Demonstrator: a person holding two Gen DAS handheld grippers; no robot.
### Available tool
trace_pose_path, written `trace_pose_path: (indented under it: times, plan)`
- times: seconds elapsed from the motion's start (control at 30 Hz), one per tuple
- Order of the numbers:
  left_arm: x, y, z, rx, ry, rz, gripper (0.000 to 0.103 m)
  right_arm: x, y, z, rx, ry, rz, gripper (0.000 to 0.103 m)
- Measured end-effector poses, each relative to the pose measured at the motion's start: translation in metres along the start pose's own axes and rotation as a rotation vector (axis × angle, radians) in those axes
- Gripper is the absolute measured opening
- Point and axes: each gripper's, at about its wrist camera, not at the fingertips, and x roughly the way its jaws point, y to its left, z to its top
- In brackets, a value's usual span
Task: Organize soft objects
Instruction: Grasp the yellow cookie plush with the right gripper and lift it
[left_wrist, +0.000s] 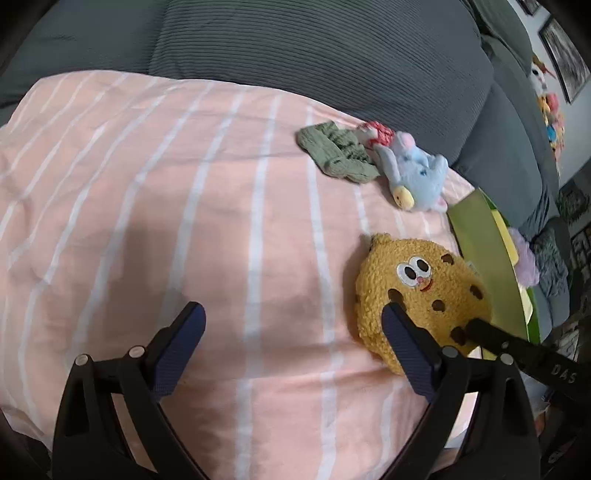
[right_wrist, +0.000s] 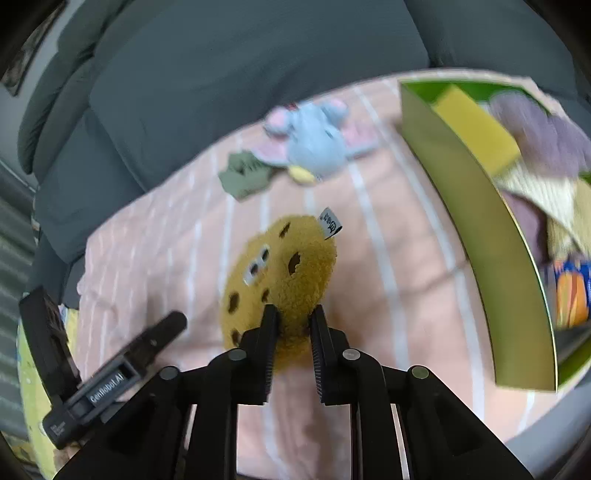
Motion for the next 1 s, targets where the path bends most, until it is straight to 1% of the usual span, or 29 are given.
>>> trace_pose_path:
  times: [0.03, 0.1, 0.13, 0.17, 0.2, 0.23, 0.27, 0.3, 0.4, 0.5, 0.6, 0.67, 0.7, 0.73, 0.77, 0.8, 0.83, 0.87, 0.9, 0.93, 0.97, 1.0]
  plan:
    - [0.001, -0.003, -0.001, 0.012, 0.001, 0.003, 0.095, 0.002, -0.004, -0.001, 0.005, 0.024, -0.019, 0.019]
    - [0.003, -0.007, -0.003, 0.028, 0.010, 0.005, 0.095, 0.002, -0.010, 0.000, 0.009, 0.041, -0.065, 0.029]
    - [0.004, -0.009, -0.003, 0.031, 0.014, 0.002, 0.095, 0.001, -0.012, 0.003, 0.013, 0.031, -0.089, 0.032]
    - [0.005, -0.010, -0.003, 0.033, 0.016, -0.001, 0.095, -0.001, -0.015, 0.007, 0.022, 0.014, -0.093, 0.039]
    - [0.006, -0.012, -0.004, 0.036, 0.020, -0.004, 0.095, -0.004, -0.017, 0.008, 0.030, 0.006, -0.089, 0.051]
    - [0.007, -0.014, -0.004, 0.040, 0.024, -0.006, 0.095, -0.007, -0.019, 0.012, 0.040, -0.004, -0.082, 0.056]
    - [0.009, -0.017, -0.005, 0.049, 0.029, -0.009, 0.095, -0.008, -0.020, 0.017, 0.042, -0.014, -0.077, 0.065]
    - [0.010, -0.019, -0.006, 0.053, 0.032, -0.007, 0.095, -0.007, -0.020, 0.024, 0.041, -0.020, -0.073, 0.068]
    - [0.019, -0.026, -0.006, 0.059, 0.051, -0.012, 0.094, 0.008, -0.019, 0.041, 0.047, 0.006, -0.057, 0.069]
    - [0.027, -0.032, -0.007, 0.054, 0.074, -0.035, 0.090, 0.027, -0.021, 0.049, 0.063, 0.051, -0.039, 0.069]
    - [0.035, -0.037, -0.010, 0.055, 0.097, -0.056, 0.089, 0.050, -0.027, 0.049, 0.077, 0.081, -0.071, 0.069]
    - [0.037, -0.039, -0.011, 0.062, 0.096, -0.052, 0.089, 0.061, -0.031, 0.045, 0.087, 0.098, -0.044, 0.069]
    - [0.040, -0.042, -0.011, 0.071, 0.091, -0.052, 0.089, 0.063, -0.033, 0.044, 0.091, 0.093, -0.033, 0.069]
    - [0.043, -0.044, -0.011, 0.077, 0.091, -0.053, 0.084, 0.061, -0.033, 0.044, 0.084, 0.076, -0.025, 0.069]
    - [0.045, -0.047, -0.010, 0.083, 0.092, -0.042, 0.077, 0.060, -0.032, 0.044, 0.071, 0.072, -0.012, 0.069]
    - [0.046, -0.049, -0.010, 0.090, 0.089, -0.034, 0.064, 0.062, -0.031, 0.044, 0.066, 0.076, -0.001, 0.067]
    - [0.047, -0.052, -0.010, 0.099, 0.087, -0.043, 0.057, 0.063, -0.033, 0.044, 0.067, 0.075, 0.022, 0.064]
    - [0.048, -0.056, -0.010, 0.106, 0.092, -0.077, 0.053, 0.063, -0.035, 0.044, 0.076, 0.074, 0.050, 0.056]
    - [0.050, -0.058, -0.010, 0.108, 0.094, -0.092, 0.044, 0.063, -0.037, 0.043, 0.082, 0.077, 0.066, 0.048]
    - [0.052, -0.062, -0.010, 0.115, 0.095, -0.098, 0.044, 0.063, -0.040, 0.043, 0.095, 0.083, 0.097, 0.045]
    - [0.053, -0.066, -0.011, 0.127, 0.098, -0.103, 0.044, 0.064, -0.042, 0.042, 0.111, 0.092, 0.131, 0.038]
    - [0.054, -0.070, -0.011, 0.138, 0.096, -0.083, 0.041, 0.065, -0.046, 0.041, 0.136, 0.113, 0.178, 0.033]
